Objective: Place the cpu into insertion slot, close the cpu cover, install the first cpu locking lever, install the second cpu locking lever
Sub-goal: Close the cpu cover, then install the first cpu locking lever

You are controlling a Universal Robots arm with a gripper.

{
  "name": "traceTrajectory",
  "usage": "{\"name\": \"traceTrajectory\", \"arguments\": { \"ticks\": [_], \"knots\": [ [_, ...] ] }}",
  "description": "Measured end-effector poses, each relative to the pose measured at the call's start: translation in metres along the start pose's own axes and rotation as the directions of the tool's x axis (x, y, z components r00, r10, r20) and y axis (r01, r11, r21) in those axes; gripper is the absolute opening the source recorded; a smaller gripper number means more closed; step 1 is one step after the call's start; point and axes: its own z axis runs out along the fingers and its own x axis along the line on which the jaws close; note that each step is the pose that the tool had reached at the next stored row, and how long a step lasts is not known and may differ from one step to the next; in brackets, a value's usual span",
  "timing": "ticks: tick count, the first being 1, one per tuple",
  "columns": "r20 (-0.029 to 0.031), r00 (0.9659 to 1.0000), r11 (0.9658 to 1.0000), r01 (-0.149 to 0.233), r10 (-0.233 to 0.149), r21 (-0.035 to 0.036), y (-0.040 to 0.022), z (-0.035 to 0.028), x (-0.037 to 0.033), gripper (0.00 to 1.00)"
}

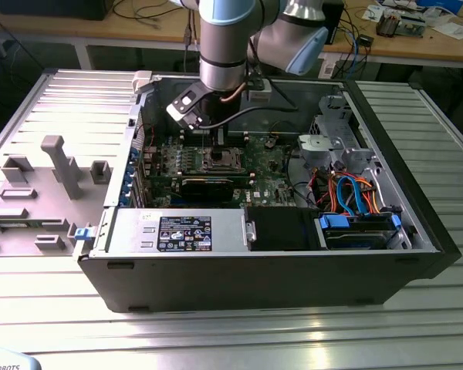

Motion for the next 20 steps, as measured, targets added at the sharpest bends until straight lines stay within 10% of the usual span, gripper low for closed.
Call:
{"name": "traceTrajectory", "arguments": {
  "ticks": [3,20],
  "knots": [
    [0.0000,1.0000,1.0000,0.000,0.000,0.0002,0.0097,0.0000,0.0000,0.11],
    [0.0011,1.0000,1.0000,0.000,0.000,0.0002,0.0123,-0.0039,0.0017,0.11]
  ]
}}
